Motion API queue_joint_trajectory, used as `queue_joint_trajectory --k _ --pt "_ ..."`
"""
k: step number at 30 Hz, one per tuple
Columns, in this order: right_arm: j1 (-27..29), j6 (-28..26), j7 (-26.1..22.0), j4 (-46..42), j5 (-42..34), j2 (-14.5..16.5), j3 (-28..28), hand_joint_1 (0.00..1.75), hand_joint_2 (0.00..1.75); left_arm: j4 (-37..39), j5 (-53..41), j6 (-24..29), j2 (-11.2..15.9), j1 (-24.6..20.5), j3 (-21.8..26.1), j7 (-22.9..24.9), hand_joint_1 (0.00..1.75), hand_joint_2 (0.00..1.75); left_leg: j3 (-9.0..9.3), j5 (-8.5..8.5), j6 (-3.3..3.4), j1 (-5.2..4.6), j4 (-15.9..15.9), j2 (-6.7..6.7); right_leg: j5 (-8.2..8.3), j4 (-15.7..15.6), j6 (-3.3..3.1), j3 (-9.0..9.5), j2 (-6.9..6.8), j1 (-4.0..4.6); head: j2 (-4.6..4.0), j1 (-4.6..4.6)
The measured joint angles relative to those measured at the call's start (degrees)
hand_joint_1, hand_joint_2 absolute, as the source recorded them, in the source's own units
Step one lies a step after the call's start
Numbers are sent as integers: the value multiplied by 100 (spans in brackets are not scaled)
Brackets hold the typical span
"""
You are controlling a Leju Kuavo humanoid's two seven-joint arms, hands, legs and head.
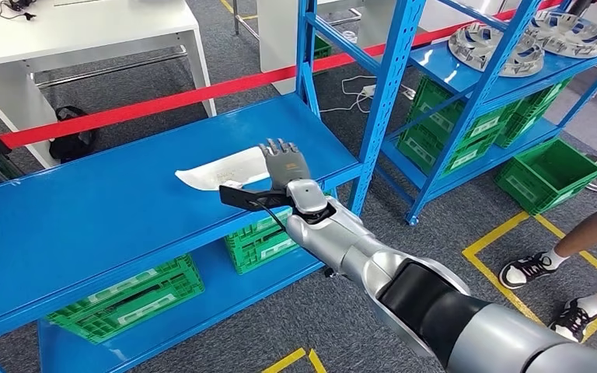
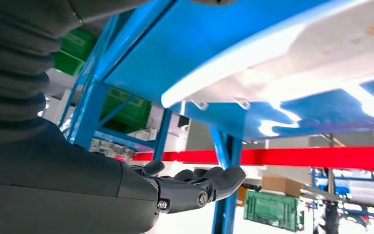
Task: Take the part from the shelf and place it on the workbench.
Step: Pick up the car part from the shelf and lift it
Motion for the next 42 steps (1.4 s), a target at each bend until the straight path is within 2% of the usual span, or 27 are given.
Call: queue_joint_trajectory --k 15,29,33,42 --pt "1 -102 55 57 48 -122 0 0 175 1 27 -2 2 15 0 -42 0 0 -24 31 -38 8 -16 1 8 10 12 -44 1 2 0 -2" --pt "0 -102 55 68 48 -126 0 0 175 1 30 -2 2 16 0 -42 0 0 -26 36 -46 10 -23 1 8 19 11 -54 1 6 0 -2" --pt "0 -102 54 68 49 -126 0 0 0 1 30 -3 1 16 0 -42 0 0 -27 36 -46 10 -23 1 8 20 11 -54 1 8 0 -2" --pt "-2 -34 -47 68 69 -51 0 0 0 1 30 -15 -4 11 0 -45 0 0 -28 39 -51 10 -23 0 8 22 11 -56 0 8 0 -2"
